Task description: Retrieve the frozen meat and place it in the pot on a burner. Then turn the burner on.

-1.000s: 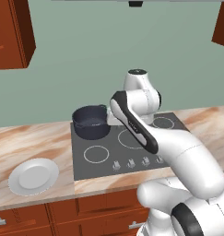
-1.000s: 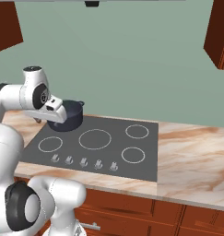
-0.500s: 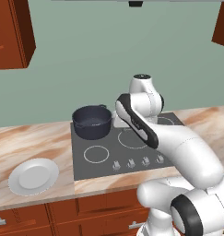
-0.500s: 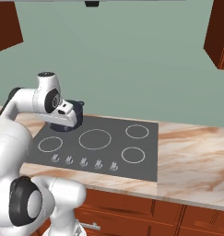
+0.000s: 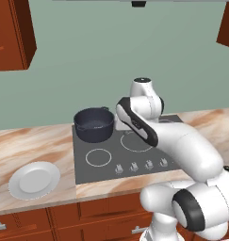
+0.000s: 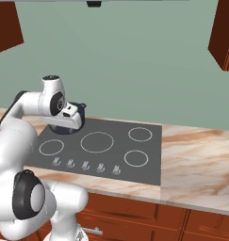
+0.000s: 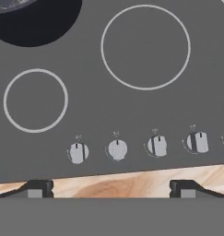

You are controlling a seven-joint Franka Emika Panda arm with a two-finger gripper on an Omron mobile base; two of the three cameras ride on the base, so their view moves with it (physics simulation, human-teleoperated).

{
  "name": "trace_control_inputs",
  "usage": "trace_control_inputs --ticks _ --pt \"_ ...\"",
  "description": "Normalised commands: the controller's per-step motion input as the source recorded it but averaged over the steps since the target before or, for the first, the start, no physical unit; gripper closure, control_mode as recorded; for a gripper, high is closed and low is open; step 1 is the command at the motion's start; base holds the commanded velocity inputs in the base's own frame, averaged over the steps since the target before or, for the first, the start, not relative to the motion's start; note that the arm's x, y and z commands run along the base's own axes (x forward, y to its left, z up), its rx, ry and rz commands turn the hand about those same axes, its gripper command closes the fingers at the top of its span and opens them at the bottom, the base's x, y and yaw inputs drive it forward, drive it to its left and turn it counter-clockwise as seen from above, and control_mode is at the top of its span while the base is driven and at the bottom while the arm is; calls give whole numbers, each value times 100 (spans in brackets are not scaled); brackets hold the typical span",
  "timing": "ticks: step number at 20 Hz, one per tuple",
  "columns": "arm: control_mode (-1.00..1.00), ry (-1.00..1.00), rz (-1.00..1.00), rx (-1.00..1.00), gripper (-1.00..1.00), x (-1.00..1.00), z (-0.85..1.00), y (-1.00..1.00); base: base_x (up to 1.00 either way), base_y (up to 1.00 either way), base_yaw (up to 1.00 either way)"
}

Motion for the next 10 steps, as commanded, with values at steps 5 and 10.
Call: trace_control_inputs --ticks 5,10 --pt "-100 0 0 -3 -100 13 -28 0 0 0 0" --pt "-100 0 0 0 -100 -1 -40 0 0 0 0"
